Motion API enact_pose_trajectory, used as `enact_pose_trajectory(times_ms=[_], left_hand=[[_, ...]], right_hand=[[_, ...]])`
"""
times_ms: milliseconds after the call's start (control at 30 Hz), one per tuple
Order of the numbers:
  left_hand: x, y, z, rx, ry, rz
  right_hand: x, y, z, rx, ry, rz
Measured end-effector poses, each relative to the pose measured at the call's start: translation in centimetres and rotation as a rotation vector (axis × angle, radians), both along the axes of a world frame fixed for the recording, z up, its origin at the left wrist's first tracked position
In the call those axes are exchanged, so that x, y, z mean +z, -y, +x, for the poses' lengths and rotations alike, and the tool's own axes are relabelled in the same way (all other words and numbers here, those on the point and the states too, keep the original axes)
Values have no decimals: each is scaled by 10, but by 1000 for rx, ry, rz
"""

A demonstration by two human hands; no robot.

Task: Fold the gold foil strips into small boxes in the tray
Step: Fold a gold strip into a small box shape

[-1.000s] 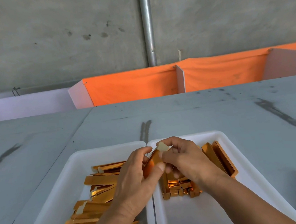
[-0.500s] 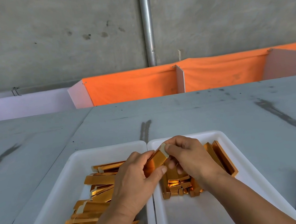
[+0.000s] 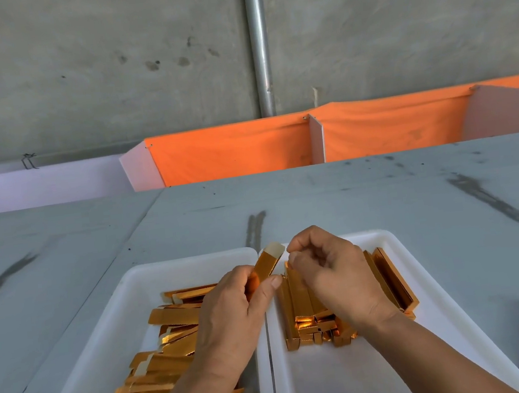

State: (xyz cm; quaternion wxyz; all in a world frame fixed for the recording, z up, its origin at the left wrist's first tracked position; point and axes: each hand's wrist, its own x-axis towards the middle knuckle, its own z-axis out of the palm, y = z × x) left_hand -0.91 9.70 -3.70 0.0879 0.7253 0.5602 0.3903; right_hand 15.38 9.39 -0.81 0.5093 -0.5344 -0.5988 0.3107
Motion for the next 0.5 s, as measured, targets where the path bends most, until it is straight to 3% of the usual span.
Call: enact_pose_trajectory(times_ms=[167,500], left_hand=[[2,0,0,12,-38,2],[-1,0,1,5,-96,24]], right_hand=[[-1,4,-3,48,120,78],[-2,2,-5,24,147,68]])
